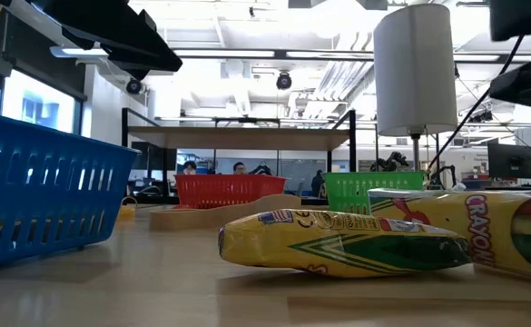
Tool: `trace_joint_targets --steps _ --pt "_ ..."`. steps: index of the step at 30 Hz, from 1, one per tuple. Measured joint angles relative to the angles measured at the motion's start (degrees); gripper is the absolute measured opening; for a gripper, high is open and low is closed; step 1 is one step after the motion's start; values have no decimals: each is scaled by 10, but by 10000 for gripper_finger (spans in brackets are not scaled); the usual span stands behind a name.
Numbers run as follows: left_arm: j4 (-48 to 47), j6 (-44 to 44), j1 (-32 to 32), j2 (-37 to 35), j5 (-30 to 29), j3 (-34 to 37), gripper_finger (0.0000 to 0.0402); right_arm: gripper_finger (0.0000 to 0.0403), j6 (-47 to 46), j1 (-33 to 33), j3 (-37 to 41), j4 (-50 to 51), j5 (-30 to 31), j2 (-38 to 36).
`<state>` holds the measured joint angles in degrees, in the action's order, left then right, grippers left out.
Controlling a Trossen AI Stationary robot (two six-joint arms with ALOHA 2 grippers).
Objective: Pick & Place Office Desk Supplies
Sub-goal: Put the brown rubber band into the blue bin
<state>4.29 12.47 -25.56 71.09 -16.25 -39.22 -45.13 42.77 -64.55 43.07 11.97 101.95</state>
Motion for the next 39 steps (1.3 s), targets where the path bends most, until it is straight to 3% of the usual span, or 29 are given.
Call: trace_joint_targets --steps 14,24,39 --pt "0 0 0 0 0 0 124 173 14 -9 0 35 -5 0" --pt "0 9 0 0 0 0 124 173 17 -15 46 -16 -18 0" --pt "0 10 3 0 0 0 124 173 32 -33 47 6 -18 2"
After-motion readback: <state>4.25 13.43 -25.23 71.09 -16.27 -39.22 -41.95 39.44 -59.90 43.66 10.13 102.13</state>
